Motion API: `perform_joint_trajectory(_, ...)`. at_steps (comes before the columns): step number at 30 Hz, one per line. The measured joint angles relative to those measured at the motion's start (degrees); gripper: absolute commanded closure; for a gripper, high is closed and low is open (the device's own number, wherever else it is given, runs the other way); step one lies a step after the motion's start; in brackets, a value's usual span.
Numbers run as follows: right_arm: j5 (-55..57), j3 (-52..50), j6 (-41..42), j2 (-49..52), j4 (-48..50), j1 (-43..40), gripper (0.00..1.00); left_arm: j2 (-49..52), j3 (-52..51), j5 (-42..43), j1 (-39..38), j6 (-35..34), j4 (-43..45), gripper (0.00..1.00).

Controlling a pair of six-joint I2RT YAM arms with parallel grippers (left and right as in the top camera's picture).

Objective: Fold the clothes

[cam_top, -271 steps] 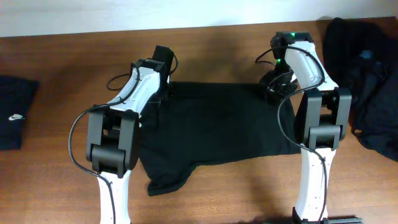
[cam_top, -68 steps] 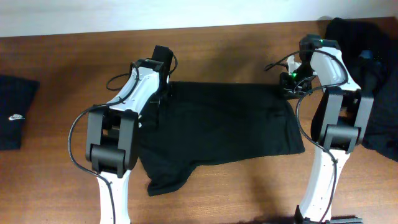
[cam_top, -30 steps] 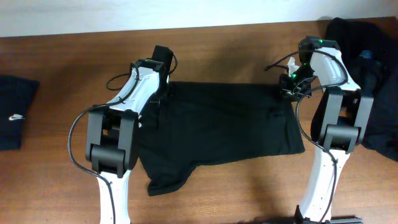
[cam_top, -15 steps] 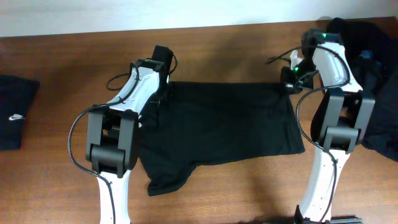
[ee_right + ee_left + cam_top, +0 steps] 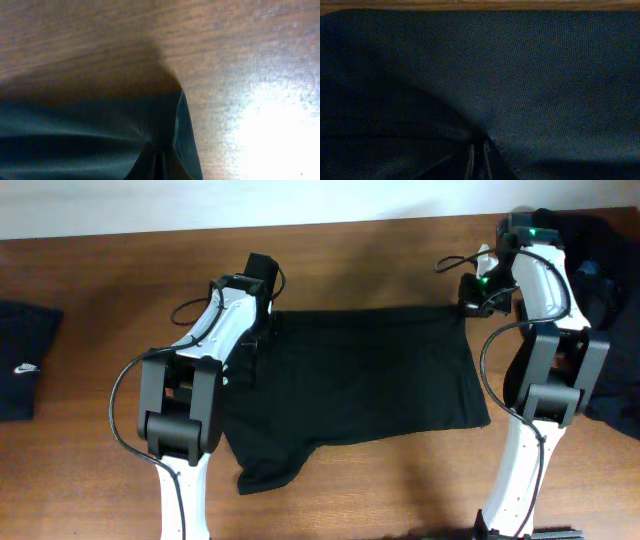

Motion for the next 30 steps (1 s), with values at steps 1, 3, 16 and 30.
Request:
perform_joint_trajectory(1, 0.0, 0.0, 0.0, 0.0, 0.4, 0.0, 0.96, 0.0, 0.0, 0.0, 0.0, 0.0, 0.0, 0.91)
perform_joint_trajectory(3, 0.0, 0.0, -0.1, 0.0, 1.5, 0.0, 0.96, 0.0, 0.0, 0.0, 0.0, 0.0, 0.0, 0.90)
perform_joint_trajectory(16, 1.4, -0.6, -0.3, 0.0, 5.0, 0.0, 0.01, 0.0, 0.0, 0.0, 0.0, 0.0, 0.0, 0.91)
perform_joint_trajectory(30, 6.5, 9.2, -5.2, -0.2, -10.6, 2.8, 0.48, 0.0, -0.1, 0.0, 0.0, 0.0, 1.0, 0.91)
